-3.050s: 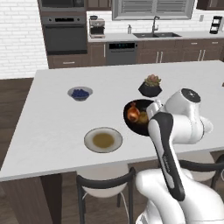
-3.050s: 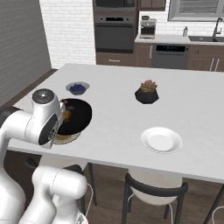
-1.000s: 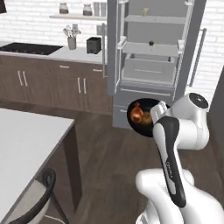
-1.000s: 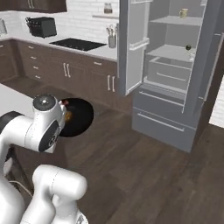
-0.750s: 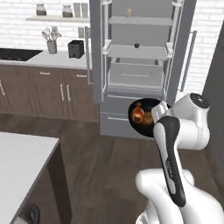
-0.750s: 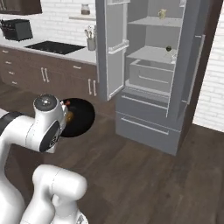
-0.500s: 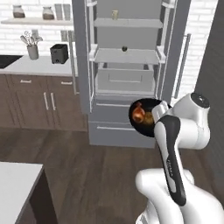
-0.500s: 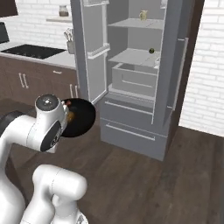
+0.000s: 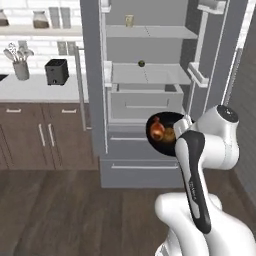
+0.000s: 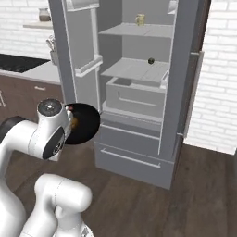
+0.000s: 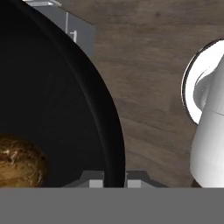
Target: Pick the chicken drumstick and mushroom from their plates and place them in the bowl. Then put the bowl in the fridge.
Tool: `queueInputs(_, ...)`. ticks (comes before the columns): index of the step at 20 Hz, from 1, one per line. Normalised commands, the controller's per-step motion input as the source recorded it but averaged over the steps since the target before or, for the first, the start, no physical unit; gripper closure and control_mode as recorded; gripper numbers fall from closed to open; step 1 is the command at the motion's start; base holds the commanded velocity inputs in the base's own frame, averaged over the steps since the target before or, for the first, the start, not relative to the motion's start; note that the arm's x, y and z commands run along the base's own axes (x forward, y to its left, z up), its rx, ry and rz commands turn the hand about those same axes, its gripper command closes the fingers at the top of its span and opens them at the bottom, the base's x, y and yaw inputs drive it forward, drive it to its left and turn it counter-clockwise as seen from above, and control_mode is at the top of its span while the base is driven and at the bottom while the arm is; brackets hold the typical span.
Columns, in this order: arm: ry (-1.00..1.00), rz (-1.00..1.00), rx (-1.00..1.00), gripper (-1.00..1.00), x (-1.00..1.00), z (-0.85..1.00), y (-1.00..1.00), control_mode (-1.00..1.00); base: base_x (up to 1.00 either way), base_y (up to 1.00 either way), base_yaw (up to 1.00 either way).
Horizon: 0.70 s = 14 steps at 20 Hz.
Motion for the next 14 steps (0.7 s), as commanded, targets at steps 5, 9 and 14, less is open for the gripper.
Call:
queueInputs(5, 0.0, 0.0, 0.0, 1.0, 0.0, 0.0, 0.0, 1.0, 0.73, -0.13, -0.21)
queueInputs(9, 0.0, 0.0, 0.0, 1.0, 0.0, 0.0, 0.0, 1.0, 0.72, -0.07, -0.18)
queueInputs(14, 0.0, 0.0, 0.0, 1.0, 0.0, 0.0, 0.0, 1.0, 0.73, 0.0, -0.16)
